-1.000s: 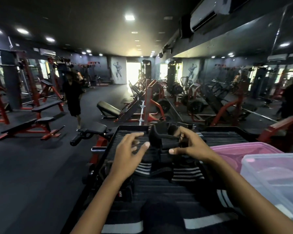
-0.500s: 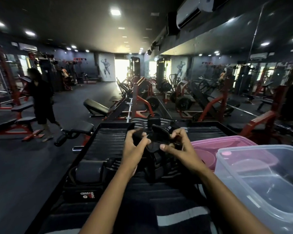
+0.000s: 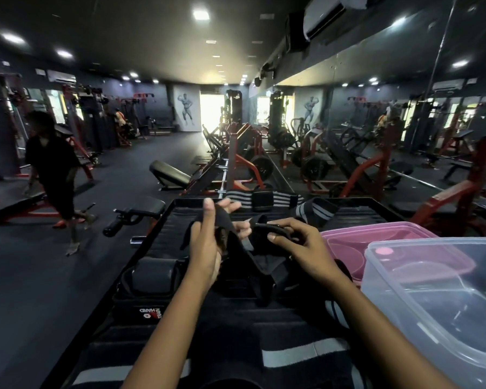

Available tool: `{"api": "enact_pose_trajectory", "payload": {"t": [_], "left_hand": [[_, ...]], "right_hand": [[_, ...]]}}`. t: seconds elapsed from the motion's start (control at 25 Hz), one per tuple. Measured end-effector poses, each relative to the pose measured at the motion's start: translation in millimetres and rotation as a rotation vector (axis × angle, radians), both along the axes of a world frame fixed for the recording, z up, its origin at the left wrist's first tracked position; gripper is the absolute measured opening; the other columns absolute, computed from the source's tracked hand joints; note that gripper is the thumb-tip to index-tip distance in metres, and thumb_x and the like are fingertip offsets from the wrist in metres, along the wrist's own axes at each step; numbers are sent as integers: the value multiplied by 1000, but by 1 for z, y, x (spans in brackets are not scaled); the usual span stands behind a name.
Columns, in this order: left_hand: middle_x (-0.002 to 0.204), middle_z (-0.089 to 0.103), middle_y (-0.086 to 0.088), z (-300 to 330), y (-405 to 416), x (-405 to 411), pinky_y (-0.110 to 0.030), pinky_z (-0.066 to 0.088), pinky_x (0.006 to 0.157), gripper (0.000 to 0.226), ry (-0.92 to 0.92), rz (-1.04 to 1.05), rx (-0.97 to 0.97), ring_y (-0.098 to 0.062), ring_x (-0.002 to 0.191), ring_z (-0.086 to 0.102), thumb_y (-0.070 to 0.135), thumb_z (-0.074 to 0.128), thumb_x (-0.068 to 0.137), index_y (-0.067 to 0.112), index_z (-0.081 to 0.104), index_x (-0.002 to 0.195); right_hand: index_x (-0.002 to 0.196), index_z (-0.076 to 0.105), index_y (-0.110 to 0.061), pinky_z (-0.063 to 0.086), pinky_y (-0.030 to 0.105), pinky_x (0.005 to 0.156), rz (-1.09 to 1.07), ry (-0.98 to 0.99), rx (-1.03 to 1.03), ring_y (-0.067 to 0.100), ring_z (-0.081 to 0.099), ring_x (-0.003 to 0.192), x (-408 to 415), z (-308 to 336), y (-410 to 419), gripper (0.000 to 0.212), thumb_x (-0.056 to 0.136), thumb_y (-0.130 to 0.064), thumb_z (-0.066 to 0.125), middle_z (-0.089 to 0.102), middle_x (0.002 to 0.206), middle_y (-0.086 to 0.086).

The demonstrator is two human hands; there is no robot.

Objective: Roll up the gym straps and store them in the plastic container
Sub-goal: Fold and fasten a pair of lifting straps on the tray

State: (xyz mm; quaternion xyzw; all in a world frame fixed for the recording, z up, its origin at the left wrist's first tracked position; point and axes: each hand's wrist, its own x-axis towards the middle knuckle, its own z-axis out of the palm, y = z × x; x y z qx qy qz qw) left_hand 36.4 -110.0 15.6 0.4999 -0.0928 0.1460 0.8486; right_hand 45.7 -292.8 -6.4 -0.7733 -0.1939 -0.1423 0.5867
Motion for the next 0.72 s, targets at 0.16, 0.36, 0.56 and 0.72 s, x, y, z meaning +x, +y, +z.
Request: {"api": "enact_pose_trajectory", "payload": {"t": [0.16, 0.36, 0.56, 0.72], "left_hand": [[120, 61, -14, -1, 9, 10, -28, 60, 61, 29, 82, 141, -123, -16, 74, 64, 8, 48, 98, 0, 47, 125], [104, 64, -8, -7, 18, 10, -35, 52, 75, 36, 175, 283, 589, -23, 75, 60, -7, 34, 92, 2, 51, 123], [129, 60, -3, -9, 3, -9, -24, 38, 90, 61, 33, 45, 1069, -17, 112, 58, 33, 42, 100, 30, 12, 153], [116, 63, 4, -13, 2, -6, -20, 39, 97, 42, -159, 106, 1062, -6, 112, 56, 48, 42, 96, 48, 41, 137]], "right_hand": [[94, 70, -24, 42, 14, 76, -132, -89, -163, 10, 57, 84, -2, 4, 1, 14, 83, -16, 72, 64, 97, 6], [86, 61, -32, 45, 26, 89, -27, 36, -162, 13, 57, 94, -1, 3, 1, 9, 79, -33, 66, 59, 103, 8], [80, 63, -24, 44, 16, 80, -55, -64, -90, 11, 55, 84, -4, 4, 6, 16, 83, -38, 70, 57, 97, 8], [81, 64, -15, 50, 37, 86, 8, -44, 18, 26, 61, 90, -2, 3, 4, 32, 78, -47, 69, 64, 97, 8]]}}
